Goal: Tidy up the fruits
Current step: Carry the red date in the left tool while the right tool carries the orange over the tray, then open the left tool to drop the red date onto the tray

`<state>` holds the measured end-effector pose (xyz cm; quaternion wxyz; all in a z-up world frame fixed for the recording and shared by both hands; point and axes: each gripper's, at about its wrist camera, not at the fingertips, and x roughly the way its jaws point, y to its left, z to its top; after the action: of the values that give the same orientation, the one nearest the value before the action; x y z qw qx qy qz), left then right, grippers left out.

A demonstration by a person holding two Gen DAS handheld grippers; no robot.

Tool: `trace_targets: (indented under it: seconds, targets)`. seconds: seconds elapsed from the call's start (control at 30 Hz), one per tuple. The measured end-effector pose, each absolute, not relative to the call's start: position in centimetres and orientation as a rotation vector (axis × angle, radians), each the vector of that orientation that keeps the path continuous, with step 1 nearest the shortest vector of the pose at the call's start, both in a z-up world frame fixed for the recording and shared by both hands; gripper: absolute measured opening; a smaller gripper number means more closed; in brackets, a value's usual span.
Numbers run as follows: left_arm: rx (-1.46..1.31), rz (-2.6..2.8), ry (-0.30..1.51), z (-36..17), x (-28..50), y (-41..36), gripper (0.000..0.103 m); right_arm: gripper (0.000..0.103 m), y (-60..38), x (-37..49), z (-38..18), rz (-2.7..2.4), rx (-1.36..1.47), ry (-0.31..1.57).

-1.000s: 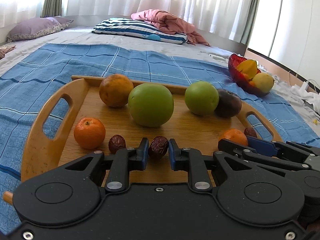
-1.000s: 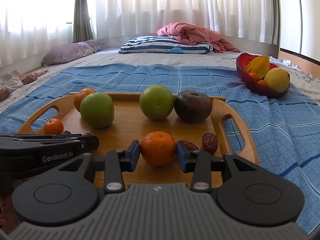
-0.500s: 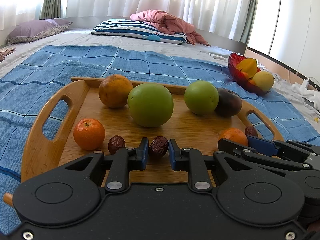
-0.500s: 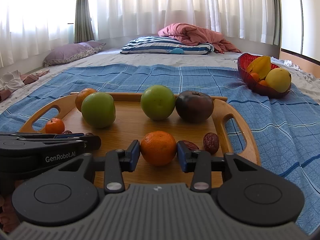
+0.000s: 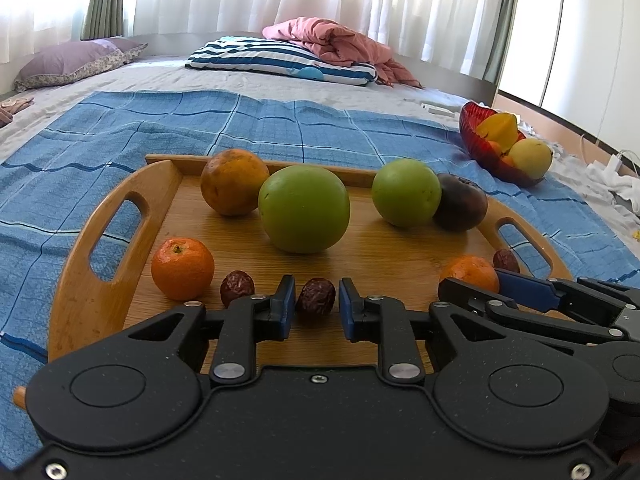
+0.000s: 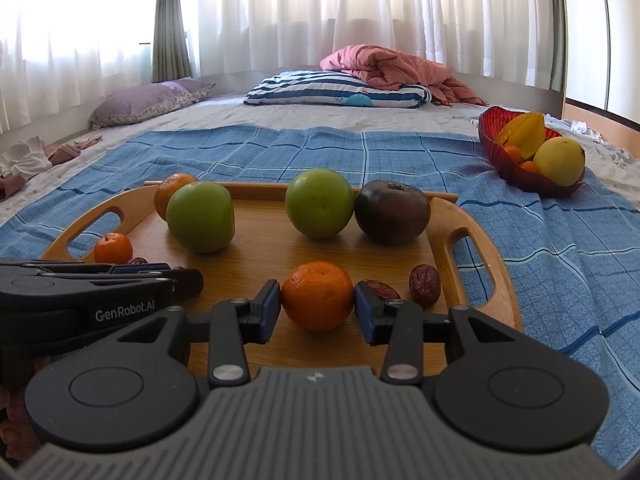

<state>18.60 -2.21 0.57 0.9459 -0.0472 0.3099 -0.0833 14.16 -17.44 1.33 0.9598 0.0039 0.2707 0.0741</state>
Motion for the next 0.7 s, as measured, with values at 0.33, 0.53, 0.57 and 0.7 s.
trace_targets:
  seconds: [0.33,0.53,0.57,0.7]
  targets:
    - [-0.058,-0.16,0.639,0.77,18.62,-2.55,0.035,0.047,-17.06,14.17,1.42,0.158,-0.014,0.554]
    - [-0.051,-0.145,0.64,0.83,18.56,-2.46,0.042,0.048,-17.03,14.1,1.49,0.155,-0.016,0.556]
    - [-0.05,-0.144,0.64,0.85,18.58,-2.46,0.042,0.048,-17.03,14.1,1.5,0.154,-0.016,0.556]
    - [-0.047,-0.135,0.641,0.89,18.45,-2.32,0.047,0.048,-17.03,14.1,1.5,0.155,-0.016,0.556]
